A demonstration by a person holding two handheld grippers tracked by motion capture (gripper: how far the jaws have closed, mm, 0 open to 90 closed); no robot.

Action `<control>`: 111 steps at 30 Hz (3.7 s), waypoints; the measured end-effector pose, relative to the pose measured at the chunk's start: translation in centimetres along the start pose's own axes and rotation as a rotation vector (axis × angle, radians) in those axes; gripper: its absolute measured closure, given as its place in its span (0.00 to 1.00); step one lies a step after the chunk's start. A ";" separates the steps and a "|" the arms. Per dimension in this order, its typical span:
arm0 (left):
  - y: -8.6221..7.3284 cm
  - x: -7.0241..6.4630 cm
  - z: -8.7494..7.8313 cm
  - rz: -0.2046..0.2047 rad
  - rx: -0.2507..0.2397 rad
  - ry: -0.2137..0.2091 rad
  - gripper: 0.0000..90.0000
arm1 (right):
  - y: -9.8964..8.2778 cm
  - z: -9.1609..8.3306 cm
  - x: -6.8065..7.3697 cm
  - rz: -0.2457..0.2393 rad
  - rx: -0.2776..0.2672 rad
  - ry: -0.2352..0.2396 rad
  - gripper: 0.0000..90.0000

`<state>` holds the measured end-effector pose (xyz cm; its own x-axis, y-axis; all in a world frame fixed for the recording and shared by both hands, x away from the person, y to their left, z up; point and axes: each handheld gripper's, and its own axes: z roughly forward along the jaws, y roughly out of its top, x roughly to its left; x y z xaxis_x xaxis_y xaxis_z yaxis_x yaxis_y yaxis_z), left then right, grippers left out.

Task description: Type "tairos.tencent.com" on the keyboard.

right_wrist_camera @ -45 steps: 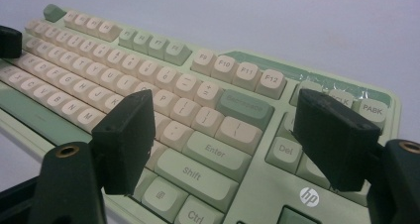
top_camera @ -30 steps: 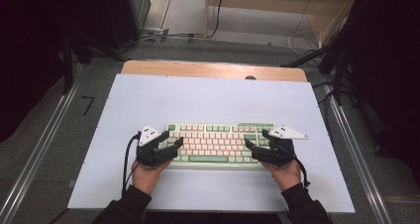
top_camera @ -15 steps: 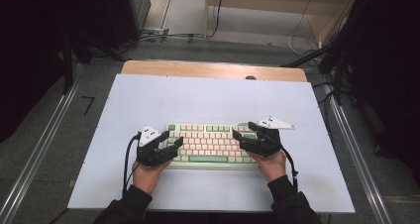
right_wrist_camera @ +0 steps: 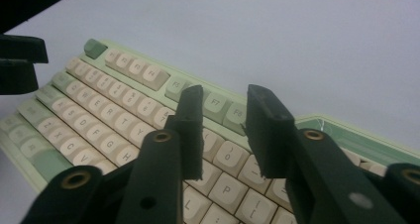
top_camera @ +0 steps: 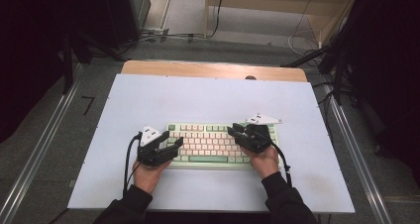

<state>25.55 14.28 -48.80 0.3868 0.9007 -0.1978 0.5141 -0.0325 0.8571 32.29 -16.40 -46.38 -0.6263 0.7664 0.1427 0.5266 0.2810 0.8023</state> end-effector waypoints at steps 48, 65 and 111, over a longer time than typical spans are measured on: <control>-0.1 0.0 0.2 0.010 0.007 0.003 0.46 | -1.5 2.5 2.3 -0.073 0.104 0.037 0.97; -0.1 0.0 0.2 0.010 0.010 0.000 0.46 | -1.0 1.4 1.9 -0.057 0.071 0.053 0.93; 1.9 -3.2 4.3 0.063 0.111 -0.119 1.00 | -1.0 -0.9 -0.3 -0.008 0.061 0.028 0.34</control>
<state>28.60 9.48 -48.57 0.5050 0.8382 -0.2060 0.5647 -0.1404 0.8133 31.46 -17.42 -46.70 -0.6458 0.7480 0.1534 0.5554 0.3223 0.7666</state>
